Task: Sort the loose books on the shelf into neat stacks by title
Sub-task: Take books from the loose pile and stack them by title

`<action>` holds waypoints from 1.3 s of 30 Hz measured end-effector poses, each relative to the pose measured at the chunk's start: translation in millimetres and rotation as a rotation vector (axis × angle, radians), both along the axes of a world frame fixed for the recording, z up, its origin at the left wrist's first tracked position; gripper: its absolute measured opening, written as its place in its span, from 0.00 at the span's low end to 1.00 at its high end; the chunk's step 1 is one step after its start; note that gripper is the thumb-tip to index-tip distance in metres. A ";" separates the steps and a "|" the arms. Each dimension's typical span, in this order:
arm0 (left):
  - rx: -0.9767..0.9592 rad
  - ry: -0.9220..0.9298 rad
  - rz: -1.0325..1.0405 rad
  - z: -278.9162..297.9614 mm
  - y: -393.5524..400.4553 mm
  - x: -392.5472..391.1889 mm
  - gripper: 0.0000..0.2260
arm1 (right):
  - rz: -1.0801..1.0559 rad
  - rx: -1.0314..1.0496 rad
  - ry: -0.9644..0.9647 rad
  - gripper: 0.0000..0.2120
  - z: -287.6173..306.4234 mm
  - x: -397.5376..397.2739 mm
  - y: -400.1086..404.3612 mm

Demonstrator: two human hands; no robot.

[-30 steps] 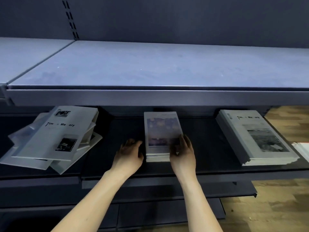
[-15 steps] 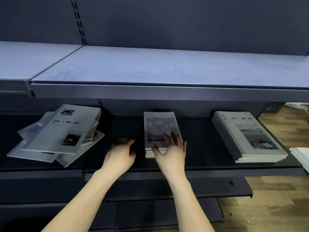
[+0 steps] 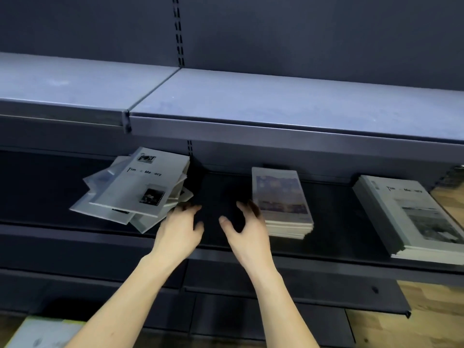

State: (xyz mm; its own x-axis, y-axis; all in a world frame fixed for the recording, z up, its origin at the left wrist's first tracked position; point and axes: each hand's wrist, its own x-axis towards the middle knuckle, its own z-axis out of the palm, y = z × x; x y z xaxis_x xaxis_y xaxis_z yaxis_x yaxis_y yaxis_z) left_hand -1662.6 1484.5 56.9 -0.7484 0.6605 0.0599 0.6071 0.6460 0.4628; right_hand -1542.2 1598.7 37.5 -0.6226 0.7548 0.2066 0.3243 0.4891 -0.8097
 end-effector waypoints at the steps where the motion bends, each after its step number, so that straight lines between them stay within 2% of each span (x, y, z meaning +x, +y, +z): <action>1: 0.002 -0.005 0.007 -0.3 -3.7 -4.0 0.23 | 0.007 0.003 -0.008 0.28 -0.6 -4.5 -3.5; 9: 0.037 0.009 0.030 -4.1 -46.6 -60.9 0.20 | 0.024 0.024 -0.062 0.26 2.9 -61.5 -39.5; 17: 0.054 0.038 0.040 -12.6 -98.6 -148.4 0.20 | 0.071 -0.137 -0.101 0.23 -4.2 -141.2 -89.5; 22: 0.065 0.022 0.038 -17.7 -129.0 -199.1 0.20 | 0.008 -0.191 -0.148 0.28 -15.3 -182.8 -110.6; 28: 0.029 0.000 0.007 -26.0 -153.1 -240.7 0.19 | -0.179 -0.318 -0.070 0.29 -33.7 -216.1 -125.8; 33: -0.004 -0.018 -0.018 -34.3 -167.7 -262.8 0.17 | -0.321 -0.421 0.063 0.24 -41.3 -231.4 -132.4; 37: -0.008 -0.016 -0.028 -39.0 -173.0 -273.2 0.17 | -0.389 -0.530 0.128 0.27 -38.1 -236.1 -133.5; 39: -0.019 0.002 -0.046 -41.4 -173.2 -275.3 0.18 | -0.386 -0.598 0.143 0.25 -34.9 -237.3 -132.8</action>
